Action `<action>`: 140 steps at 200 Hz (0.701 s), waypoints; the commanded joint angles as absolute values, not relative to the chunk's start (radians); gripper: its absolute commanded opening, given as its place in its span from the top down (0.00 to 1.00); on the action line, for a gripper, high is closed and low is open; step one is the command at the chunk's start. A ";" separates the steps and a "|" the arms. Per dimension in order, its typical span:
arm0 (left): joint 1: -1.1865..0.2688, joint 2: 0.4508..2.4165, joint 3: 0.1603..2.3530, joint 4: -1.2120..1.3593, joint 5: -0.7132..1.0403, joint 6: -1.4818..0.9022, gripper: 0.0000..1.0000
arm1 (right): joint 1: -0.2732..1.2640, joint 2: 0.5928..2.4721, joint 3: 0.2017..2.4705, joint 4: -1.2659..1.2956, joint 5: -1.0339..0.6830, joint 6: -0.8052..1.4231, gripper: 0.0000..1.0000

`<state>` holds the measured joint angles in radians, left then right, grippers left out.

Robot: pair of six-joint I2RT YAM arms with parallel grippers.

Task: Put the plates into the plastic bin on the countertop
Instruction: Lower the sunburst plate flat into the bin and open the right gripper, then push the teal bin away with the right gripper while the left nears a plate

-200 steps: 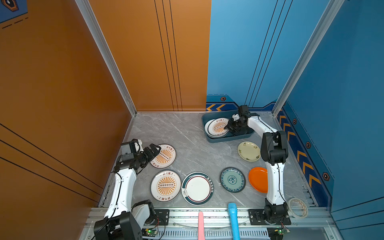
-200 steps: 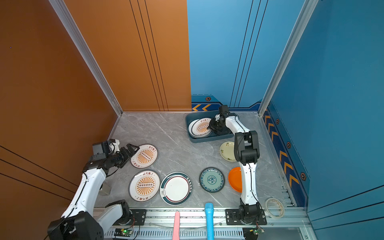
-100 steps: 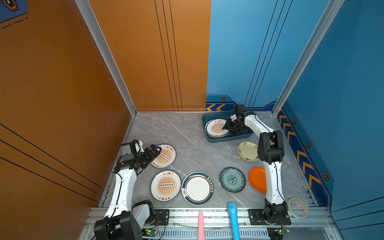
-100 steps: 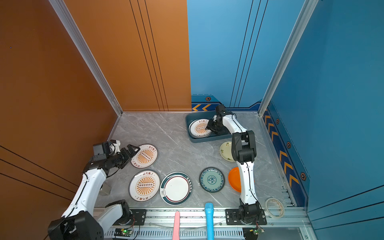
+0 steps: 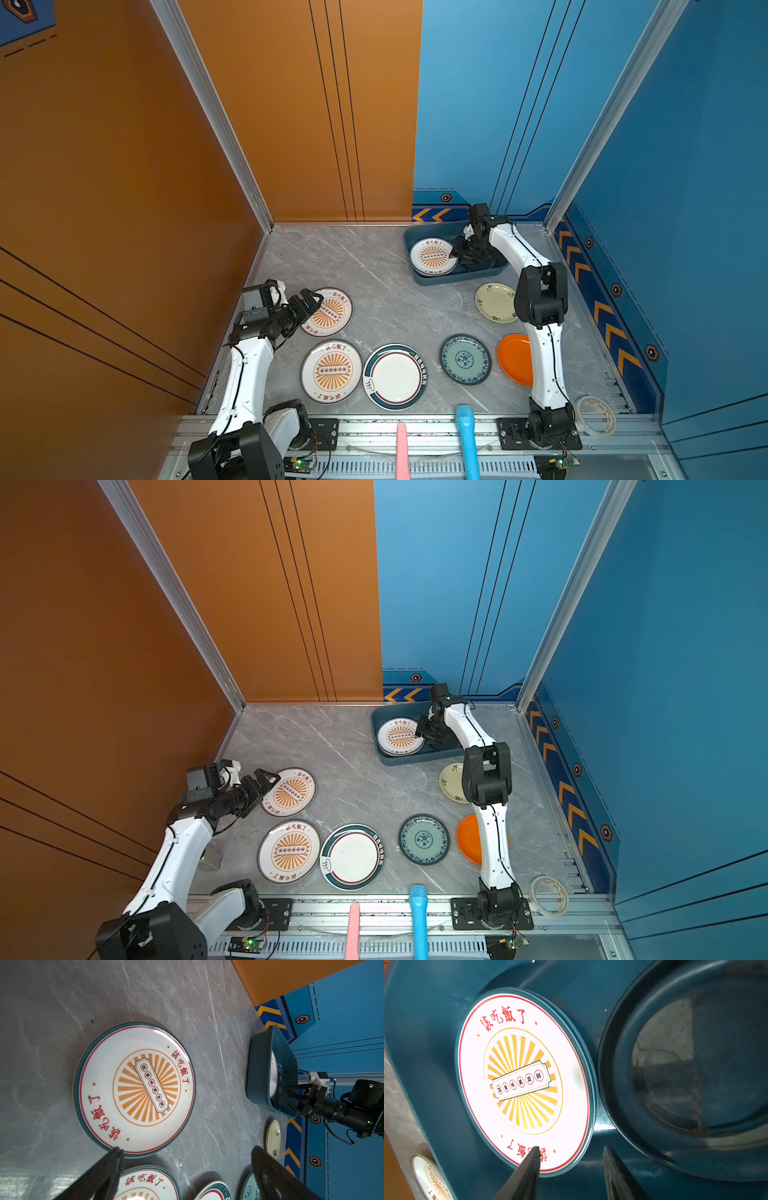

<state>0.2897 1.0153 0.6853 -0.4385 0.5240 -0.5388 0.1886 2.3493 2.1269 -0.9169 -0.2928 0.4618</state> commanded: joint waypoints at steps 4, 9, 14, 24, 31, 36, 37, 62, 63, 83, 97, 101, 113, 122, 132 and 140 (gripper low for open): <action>0.299 1.014 0.677 -0.448 0.531 -0.528 0.02 | 0.185 2.305 2.144 -0.970 -0.240 0.418 0.48; 0.299 1.014 0.677 -0.449 0.529 -0.528 0.02 | 0.186 2.292 2.142 -0.969 -0.243 0.414 0.48; 0.299 1.014 0.677 -0.451 0.526 -0.526 0.02 | 0.190 2.279 2.140 -0.968 -0.248 0.408 0.48; 0.299 1.012 0.676 -0.454 0.521 -0.526 0.02 | 0.202 2.248 2.135 -0.968 -0.250 0.398 0.48; 0.299 1.012 0.676 -0.456 0.515 -0.526 0.02 | 0.212 2.223 2.128 -0.963 -0.258 0.390 0.48; 0.299 1.012 0.675 -0.457 0.512 -0.526 0.02 | 0.221 2.204 2.117 -0.956 -0.270 0.384 0.48; 0.299 1.012 0.675 -0.457 0.511 -0.526 0.02 | 0.223 2.199 2.115 -0.954 -0.272 0.384 0.48; 0.300 1.011 0.669 -0.459 0.483 -0.529 0.02 | 0.294 2.106 2.058 -0.920 -0.334 0.370 0.48; 0.300 1.011 0.669 -0.459 0.482 -0.529 0.02 | 0.298 2.103 2.056 -0.919 -0.336 0.369 0.48; 0.303 1.011 0.666 -0.466 0.453 -0.531 0.02 | 0.369 2.034 2.016 -0.902 -0.373 0.368 0.48; 0.307 1.009 0.667 -0.468 0.434 -0.533 0.02 | 0.418 2.000 1.976 -0.870 -0.408 0.385 0.47; 0.306 1.009 0.667 -0.469 0.432 -0.534 0.02 | 0.433 1.991 1.960 -0.856 -0.419 0.392 0.47; 0.313 1.009 0.666 -0.472 0.422 -0.534 0.02 | 0.475 1.961 1.916 -0.812 -0.449 0.414 0.47; 0.318 1.008 0.665 -0.475 0.417 -0.533 0.02 | 0.504 1.944 1.886 -0.781 -0.459 0.432 0.47; 0.323 1.008 0.659 -0.477 0.412 -0.530 0.02 | 0.535 1.928 1.855 -0.748 -0.465 0.448 0.47; 0.326 1.009 0.654 -0.477 0.406 -0.531 0.02 | 0.556 1.919 1.832 -0.722 -0.466 0.463 0.47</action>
<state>0.3119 1.0153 0.6769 -0.4461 0.4473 -0.5388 0.5179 1.9362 1.9106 -0.8089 -0.4240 0.4129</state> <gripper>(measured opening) 0.979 0.528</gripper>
